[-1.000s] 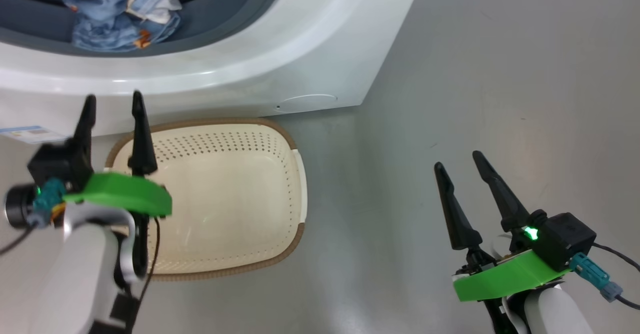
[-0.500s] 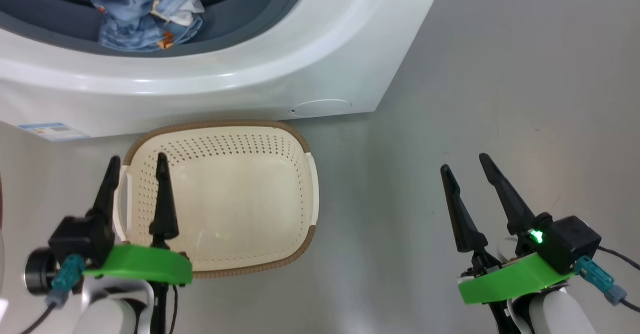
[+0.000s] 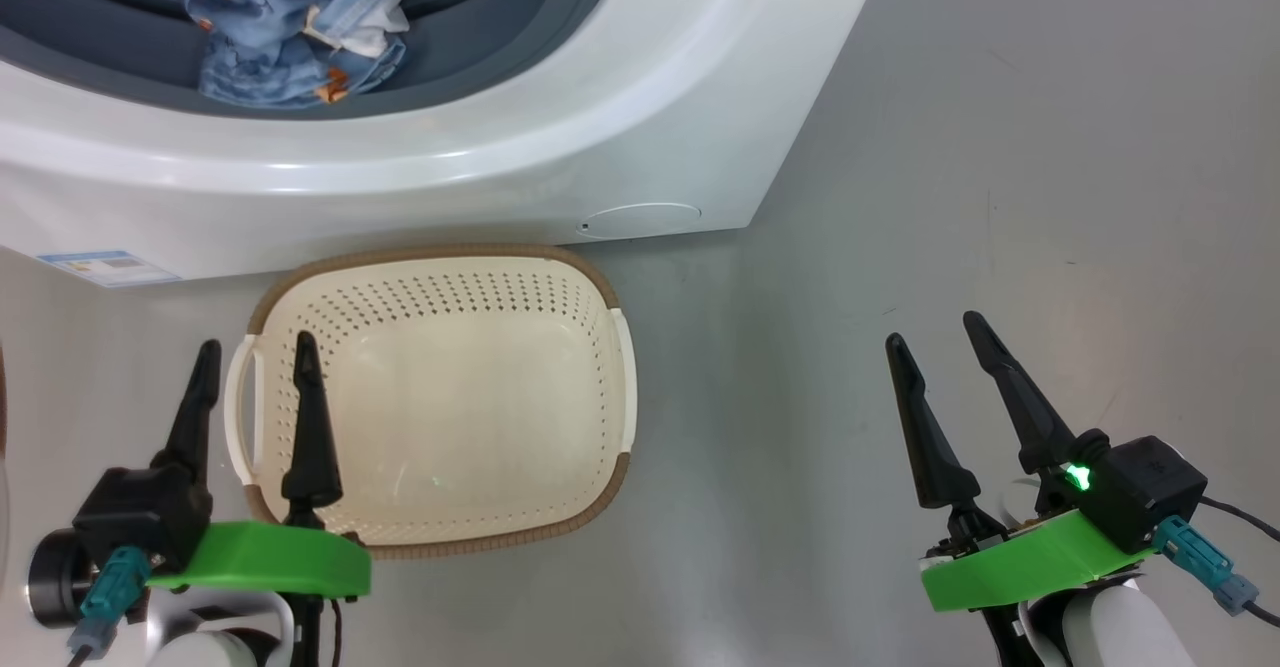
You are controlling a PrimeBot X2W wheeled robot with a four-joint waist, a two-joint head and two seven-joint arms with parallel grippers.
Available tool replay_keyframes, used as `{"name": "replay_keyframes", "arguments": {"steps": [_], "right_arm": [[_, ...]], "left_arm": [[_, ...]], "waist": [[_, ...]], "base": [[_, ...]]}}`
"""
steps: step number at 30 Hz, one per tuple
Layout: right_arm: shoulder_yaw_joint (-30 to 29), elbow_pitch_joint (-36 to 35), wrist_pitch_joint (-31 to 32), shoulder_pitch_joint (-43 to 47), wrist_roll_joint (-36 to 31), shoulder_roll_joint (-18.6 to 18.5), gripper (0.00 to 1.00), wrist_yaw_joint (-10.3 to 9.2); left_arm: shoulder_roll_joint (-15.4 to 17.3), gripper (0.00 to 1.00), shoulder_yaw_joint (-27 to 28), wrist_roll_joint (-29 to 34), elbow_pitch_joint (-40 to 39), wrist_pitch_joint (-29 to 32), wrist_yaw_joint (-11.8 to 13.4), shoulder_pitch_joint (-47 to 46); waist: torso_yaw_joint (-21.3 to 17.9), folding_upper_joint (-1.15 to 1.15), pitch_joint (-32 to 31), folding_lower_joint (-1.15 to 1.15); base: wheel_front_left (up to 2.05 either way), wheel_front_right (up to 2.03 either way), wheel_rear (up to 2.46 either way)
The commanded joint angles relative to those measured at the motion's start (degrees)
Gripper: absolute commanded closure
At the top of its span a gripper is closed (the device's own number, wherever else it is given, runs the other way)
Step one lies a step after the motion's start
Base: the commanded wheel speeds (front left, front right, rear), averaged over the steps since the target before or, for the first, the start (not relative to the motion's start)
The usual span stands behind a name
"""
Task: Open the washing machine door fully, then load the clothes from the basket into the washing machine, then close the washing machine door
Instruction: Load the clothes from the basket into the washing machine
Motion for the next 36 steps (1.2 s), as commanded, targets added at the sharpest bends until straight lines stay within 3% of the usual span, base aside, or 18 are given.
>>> {"name": "replay_keyframes", "arguments": {"steps": [1,9,16,25,36], "right_arm": [[1.27,-1.57,-0.27,1.43,-0.5,-0.15,0.0,0.35],[1.29,-1.78,-0.27,1.24,-0.58,0.13,0.0,0.35],[2.11,-1.59,-0.27,0.16,-0.24,0.58,0.0,0.35],[2.93,-1.21,-0.27,-0.76,0.43,0.97,0.0,0.35],[4.14,-1.2,-0.27,-1.5,2.0,1.04,0.0,0.35]], "left_arm": [[1.58,0.0,2.23,0.04,-1.79,0.28,0.37,0.44],[2.58,0.0,2.73,-0.06,-2.12,1.28,0.77,0.01],[5.49,0.0,1.94,0.83,-1.93,5.68,-0.25,-3.14],[8.68,0.0,1.47,1.95,1.11,11.99,-1.66,-13.47],[9.94,0.0,-1.0,3.69,11.33,16.83,-4.18,-27.77]], "waist": [[-0.12,0.0,0.17,0.0],[-0.79,0.0,1.16,0.0],[-2.6,0.0,2.74,0.0],[-5.43,0.0,4.32,0.0],[-7.77,0.0,5.6,0.0]], "base": [[0.0,0.0,0.0],[0.0,0.0,0.0],[0.0,0.0,0.0],[0.0,0.0,0.0],[0.0,0.0,0.0]]}}
